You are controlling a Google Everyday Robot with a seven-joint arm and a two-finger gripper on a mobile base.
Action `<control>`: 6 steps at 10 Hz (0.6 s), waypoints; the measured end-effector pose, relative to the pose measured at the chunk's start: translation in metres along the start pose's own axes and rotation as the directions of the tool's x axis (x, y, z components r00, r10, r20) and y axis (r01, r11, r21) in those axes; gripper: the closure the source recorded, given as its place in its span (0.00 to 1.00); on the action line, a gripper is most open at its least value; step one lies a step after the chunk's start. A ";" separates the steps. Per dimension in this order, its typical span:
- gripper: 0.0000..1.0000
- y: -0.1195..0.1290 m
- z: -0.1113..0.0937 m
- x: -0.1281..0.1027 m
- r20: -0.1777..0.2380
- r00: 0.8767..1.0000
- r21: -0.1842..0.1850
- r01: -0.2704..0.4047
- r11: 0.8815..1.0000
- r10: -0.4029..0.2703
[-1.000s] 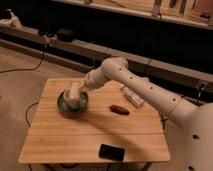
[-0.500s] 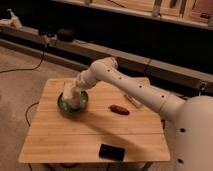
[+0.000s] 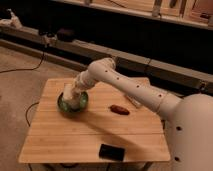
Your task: Place the white sponge in the ceramic cup
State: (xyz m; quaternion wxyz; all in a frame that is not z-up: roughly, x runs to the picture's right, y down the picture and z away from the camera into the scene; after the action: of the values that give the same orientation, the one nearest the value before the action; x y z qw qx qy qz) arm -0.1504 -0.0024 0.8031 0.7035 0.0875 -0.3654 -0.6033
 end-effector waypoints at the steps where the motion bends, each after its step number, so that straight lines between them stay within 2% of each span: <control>1: 0.20 0.004 -0.001 0.001 -0.007 1.000 -0.006 -0.006 1.000 0.006; 4: 0.20 0.021 0.000 -0.001 -0.004 0.999 -0.033 -0.037 0.999 0.037; 6: 0.20 0.025 -0.002 -0.001 -0.001 0.998 -0.035 -0.056 0.998 0.056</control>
State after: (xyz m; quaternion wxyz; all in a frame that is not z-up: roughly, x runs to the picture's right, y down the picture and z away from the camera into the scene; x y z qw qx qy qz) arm -0.1292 0.0044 0.8154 0.7216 0.0647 -0.3571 -0.5896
